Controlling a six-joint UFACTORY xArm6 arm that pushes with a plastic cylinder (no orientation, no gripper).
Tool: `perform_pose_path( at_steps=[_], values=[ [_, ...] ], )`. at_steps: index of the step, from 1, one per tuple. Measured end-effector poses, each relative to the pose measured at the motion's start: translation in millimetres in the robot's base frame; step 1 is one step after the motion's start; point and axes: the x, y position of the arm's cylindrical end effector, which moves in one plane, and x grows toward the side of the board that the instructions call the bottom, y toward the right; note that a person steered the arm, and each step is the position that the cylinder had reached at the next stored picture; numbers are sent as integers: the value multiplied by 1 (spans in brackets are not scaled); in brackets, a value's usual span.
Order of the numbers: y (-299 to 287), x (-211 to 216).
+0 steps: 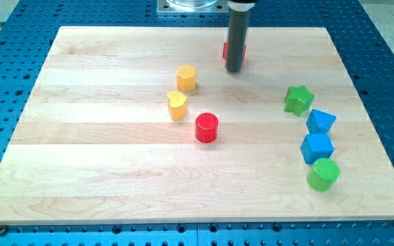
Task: Slide the red star to the top left of hexagon
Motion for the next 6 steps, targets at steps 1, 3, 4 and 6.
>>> perform_pose_path(
  at_steps=[1, 3, 4, 6],
  values=[
    [65, -16],
    [-65, -22],
    [-97, -9],
    [-35, 42]
  ],
)
